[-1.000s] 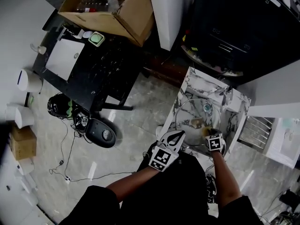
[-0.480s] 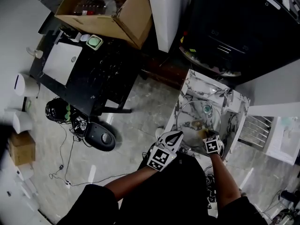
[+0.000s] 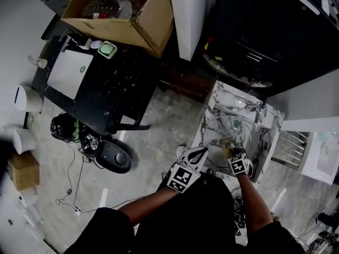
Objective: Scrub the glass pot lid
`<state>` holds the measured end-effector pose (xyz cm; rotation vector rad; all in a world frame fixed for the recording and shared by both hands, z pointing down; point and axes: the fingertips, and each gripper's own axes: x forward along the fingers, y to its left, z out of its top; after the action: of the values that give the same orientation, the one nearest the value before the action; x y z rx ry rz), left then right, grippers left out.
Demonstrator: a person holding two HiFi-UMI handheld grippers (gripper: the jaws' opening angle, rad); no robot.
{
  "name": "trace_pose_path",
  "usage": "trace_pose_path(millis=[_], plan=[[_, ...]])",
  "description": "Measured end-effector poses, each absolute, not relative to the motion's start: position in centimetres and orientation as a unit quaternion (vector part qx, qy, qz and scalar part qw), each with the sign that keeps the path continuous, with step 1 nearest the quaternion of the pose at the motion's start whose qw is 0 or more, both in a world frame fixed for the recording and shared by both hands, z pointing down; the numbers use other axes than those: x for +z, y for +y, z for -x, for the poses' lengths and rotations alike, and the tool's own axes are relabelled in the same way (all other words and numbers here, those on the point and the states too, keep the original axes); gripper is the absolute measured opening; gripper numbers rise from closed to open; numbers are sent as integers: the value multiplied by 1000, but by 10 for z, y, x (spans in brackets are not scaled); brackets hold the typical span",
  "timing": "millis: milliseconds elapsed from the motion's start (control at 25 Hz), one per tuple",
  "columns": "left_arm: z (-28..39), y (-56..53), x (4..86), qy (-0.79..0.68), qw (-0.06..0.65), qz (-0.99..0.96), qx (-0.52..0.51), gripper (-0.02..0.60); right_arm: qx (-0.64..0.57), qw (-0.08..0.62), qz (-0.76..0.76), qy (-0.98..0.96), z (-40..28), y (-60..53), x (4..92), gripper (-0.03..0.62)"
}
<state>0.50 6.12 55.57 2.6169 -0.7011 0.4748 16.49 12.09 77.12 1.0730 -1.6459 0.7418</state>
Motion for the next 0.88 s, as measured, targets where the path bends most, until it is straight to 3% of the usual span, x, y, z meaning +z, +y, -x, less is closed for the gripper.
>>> trace_pose_path(millis=[880], plan=[[17,23,556,-234,193,-939,163,15,309,513,-401,-693,-112,98,775,64]])
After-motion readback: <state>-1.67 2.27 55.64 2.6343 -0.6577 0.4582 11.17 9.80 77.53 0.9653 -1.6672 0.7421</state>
